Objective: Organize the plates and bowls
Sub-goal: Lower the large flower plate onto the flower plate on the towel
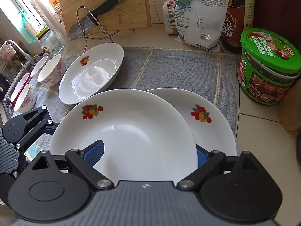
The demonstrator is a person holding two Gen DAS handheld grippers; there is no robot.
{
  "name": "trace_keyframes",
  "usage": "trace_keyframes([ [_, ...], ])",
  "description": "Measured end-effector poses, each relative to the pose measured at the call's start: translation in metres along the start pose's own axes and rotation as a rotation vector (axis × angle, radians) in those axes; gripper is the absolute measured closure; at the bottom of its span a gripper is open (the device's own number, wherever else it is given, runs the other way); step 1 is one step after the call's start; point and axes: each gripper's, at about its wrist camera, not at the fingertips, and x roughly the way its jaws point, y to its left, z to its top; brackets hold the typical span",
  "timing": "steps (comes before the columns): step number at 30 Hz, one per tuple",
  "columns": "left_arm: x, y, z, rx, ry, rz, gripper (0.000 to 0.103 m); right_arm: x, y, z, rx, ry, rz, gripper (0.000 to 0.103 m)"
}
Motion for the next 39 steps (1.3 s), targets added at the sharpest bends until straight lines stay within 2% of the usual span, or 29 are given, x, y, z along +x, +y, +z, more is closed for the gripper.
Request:
trace_keyframes([
  [21,0.009,0.004,0.005,0.034,0.006,0.001,0.001,-0.003,-0.014,-0.003,0.042,0.000,0.010,0.005],
  [30,0.017,0.008,0.008,0.017,0.022,0.001,0.001,-0.001,-0.023,-0.004,0.063,0.004,0.007,0.005],
  [39,0.023,0.007,0.010,0.043,0.044,0.012,0.001,-0.003,-0.031,-0.003,0.084,0.004,0.025,0.005],
])
